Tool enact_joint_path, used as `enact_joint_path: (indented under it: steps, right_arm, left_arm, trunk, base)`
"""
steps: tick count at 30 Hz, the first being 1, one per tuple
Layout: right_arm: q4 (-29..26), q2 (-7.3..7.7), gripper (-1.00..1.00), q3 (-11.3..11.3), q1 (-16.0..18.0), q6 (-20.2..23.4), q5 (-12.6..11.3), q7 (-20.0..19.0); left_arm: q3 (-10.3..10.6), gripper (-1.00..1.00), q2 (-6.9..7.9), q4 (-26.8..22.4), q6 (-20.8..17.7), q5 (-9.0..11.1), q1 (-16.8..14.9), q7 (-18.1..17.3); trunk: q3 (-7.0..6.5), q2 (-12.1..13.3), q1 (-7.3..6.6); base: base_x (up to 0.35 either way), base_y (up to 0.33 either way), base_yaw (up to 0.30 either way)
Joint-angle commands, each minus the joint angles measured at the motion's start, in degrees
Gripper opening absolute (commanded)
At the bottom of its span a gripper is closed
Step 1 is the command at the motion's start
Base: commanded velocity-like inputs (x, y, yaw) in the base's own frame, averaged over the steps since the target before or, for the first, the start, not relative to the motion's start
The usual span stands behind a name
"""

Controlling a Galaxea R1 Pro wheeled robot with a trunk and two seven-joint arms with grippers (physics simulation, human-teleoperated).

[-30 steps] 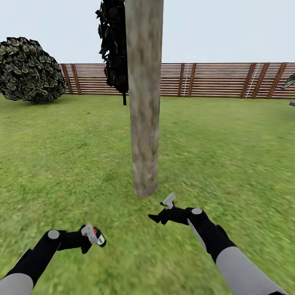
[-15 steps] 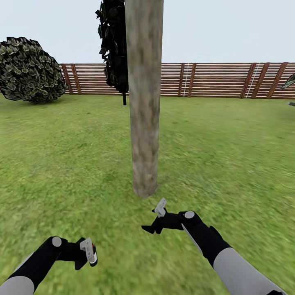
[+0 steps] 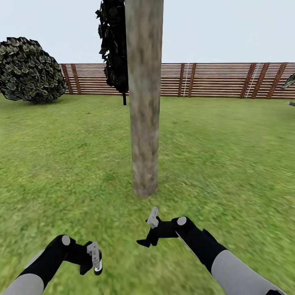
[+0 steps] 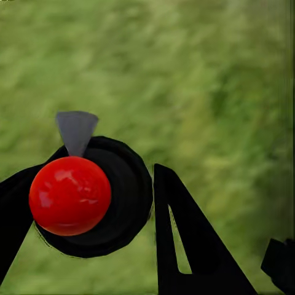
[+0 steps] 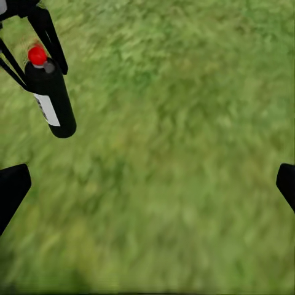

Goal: In the garden, pick up the pesticide atomizer on the floor and spray pesticide onto both trees until each tree trunk is fully covered.

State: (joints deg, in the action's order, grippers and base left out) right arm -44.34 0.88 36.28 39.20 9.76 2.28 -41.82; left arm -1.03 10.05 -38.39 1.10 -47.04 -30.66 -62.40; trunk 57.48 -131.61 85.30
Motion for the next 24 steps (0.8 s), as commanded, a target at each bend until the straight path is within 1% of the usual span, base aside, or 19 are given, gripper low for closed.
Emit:
enact_joint_path:
  steps: [1, 4, 7, 8, 12, 18, 22, 24]
  right_arm:
    - [-0.02, 0.00, 1.00, 0.27, 0.00, 0.00, -0.01, 0.00]
    - [0.04, 0.00, 1.00, 0.69, 0.00, -0.05, 0.00, -0.22]
    - [0.04, 0.02, 1.00, 0.68, 0.00, -0.08, 0.00, -1.98]
    - [0.04, 0.05, -1.00, 0.66, 0.00, -0.08, 0.00, -2.69]
    - [0.04, 0.08, -1.00, 0.64, 0.00, -0.09, 0.01, -3.31]
    - [0.04, 0.03, -1.00, 0.70, 0.00, -0.02, 0.07, -3.43]
    - [0.04, 0.00, -1.00, 0.74, 0.00, -0.04, 0.09, -3.44]
    - [0.01, 0.00, -1.00, 0.79, 0.00, -0.03, 0.09, -3.44]
  left_arm:
    - [-0.01, -1.00, -0.42, 0.03, -0.02, -0.70, -0.01, -0.01]
    - [-0.10, -1.00, -1.09, 0.07, -0.04, -1.81, 0.04, -0.03]
    - [-0.11, -1.00, -1.09, 0.07, 0.02, -1.82, 0.07, -0.18]
    - [-0.11, -1.00, -1.13, 0.07, 0.03, -1.82, 0.07, -0.22]
    - [-0.04, -1.00, -1.37, -0.05, -0.01, -1.75, 0.02, -0.27]
    - [-0.01, -1.00, -2.84, -0.29, 0.04, -1.90, -0.01, -0.34]
    - [0.06, -1.00, -4.74, -0.36, 0.11, -2.16, -0.01, -0.36]
    - [0.06, -1.00, -5.78, -0.37, 0.12, -2.98, -0.06, -0.44]
  trunk:
    - [0.00, 0.00, 0.00]
    - [0.00, 0.00, 0.00]
    - [0.00, 0.00, 0.00]
    - [0.00, 0.00, 0.00]
    - [0.00, 0.00, 0.00]
    - [0.00, 0.00, 0.00]
    - [0.00, 0.00, 0.00]
    - [0.00, 0.00, 0.00]
  base:
    - [0.000, 0.000, 0.000]
    - [0.000, 0.000, 0.000]
    - [0.000, 0.000, 0.000]
    - [0.000, 0.000, 0.000]
    - [0.000, 0.000, 0.000]
    - [0.000, 0.000, 0.000]
    - [0.000, 0.000, 0.000]
    - [0.000, 0.000, 0.000]
